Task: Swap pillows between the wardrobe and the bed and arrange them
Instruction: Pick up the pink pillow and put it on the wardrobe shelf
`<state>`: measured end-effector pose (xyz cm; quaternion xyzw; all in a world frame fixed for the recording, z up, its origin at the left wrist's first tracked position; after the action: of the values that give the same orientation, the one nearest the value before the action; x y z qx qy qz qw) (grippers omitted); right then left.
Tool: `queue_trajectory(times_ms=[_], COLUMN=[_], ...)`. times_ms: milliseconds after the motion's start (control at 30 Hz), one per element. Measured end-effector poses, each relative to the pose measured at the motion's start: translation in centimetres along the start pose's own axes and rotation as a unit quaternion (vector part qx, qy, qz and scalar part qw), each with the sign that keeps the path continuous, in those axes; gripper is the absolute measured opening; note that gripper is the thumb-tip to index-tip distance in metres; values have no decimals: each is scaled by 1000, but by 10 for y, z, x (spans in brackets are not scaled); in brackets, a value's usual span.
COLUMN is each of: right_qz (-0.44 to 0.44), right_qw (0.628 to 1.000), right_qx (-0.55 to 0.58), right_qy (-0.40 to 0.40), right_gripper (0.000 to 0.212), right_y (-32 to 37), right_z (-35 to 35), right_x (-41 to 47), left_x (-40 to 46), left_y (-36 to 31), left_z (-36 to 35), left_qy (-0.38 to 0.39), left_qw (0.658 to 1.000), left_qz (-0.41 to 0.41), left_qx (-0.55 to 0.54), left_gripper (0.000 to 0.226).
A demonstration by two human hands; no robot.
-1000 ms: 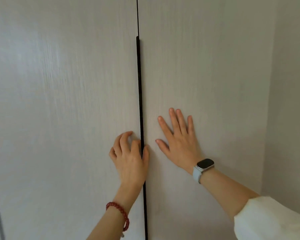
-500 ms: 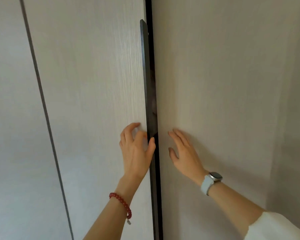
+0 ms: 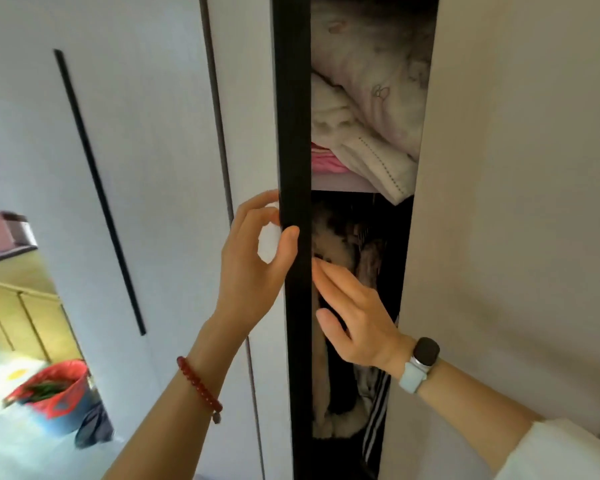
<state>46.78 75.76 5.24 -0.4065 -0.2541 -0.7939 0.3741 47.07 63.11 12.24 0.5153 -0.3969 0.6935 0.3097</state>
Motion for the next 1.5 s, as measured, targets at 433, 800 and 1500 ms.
queue_trajectory(times_ms=[433, 800, 1500], right_qz=[63, 11, -289], right_qw=[991, 994, 910], right_qx=[89, 57, -298], right_qy=[82, 90, -10], right_gripper=[47, 35, 40], right_y=[94, 51, -166], right_z=[-129, -143, 120], right_x=[85, 81, -39], left_x=[-51, -72, 13], left_y=[67, 97, 43], left_z=[165, 158, -257], left_qy=[-164, -130, 215], left_qw=[943, 927, 974], left_qz=[168, 168, 31], left_qx=[236, 309, -57], left_gripper=[32, 48, 58])
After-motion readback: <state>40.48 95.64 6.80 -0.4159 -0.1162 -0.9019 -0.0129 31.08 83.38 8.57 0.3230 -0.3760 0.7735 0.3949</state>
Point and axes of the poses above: each hand's wrist, its own x-axis towards the middle knuckle, its own z-axis out of the back of the hand, y = z × x, the point moved 7 cm from there along x, towards the middle knuckle, and after that the axes turned 5 degrees about -z, right-handed, at the moved point
